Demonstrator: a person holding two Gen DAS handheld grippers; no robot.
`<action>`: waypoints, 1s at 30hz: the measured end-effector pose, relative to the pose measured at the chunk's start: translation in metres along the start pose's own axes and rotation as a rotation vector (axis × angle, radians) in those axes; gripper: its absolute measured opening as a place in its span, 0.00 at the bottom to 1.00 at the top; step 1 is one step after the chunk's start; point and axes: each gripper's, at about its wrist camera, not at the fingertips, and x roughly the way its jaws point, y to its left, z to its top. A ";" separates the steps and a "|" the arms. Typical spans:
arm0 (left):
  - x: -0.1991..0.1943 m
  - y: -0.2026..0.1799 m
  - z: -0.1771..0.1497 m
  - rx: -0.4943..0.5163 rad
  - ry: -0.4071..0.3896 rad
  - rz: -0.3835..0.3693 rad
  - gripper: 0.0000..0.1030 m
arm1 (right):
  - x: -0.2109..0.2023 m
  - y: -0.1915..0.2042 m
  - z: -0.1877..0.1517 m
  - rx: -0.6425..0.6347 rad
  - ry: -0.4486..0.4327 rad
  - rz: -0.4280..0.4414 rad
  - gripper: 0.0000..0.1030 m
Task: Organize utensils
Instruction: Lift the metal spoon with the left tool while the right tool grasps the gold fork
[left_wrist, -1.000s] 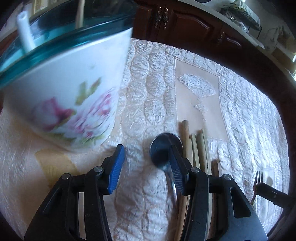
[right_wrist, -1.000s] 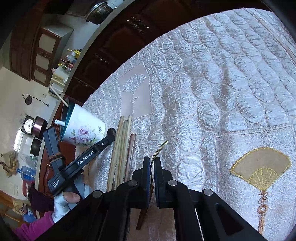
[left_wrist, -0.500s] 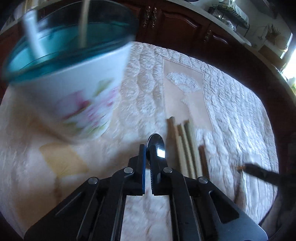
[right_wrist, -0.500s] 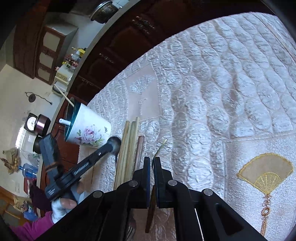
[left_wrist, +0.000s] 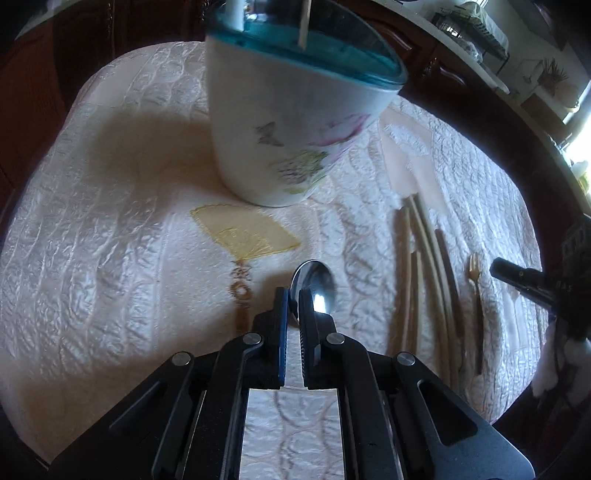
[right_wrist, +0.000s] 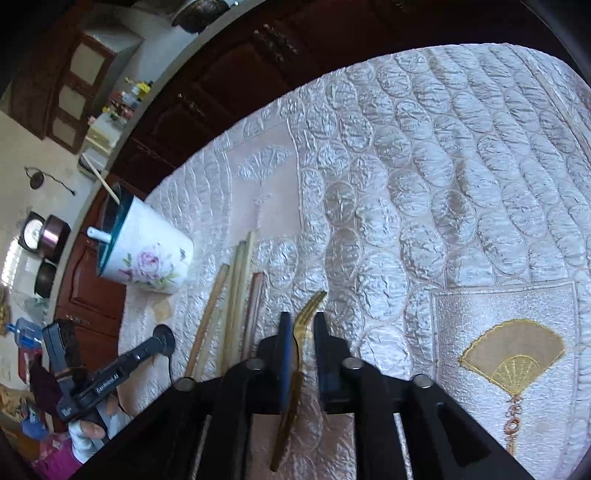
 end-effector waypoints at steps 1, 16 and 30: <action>0.001 0.001 0.000 0.005 0.002 -0.009 0.04 | 0.002 -0.001 0.000 0.005 0.007 0.004 0.21; 0.012 -0.012 0.013 0.114 0.043 -0.031 0.04 | 0.019 -0.001 0.014 0.027 0.051 0.069 0.06; -0.085 0.003 0.038 0.130 -0.188 -0.015 0.01 | -0.050 0.054 0.013 -0.102 -0.094 0.178 0.02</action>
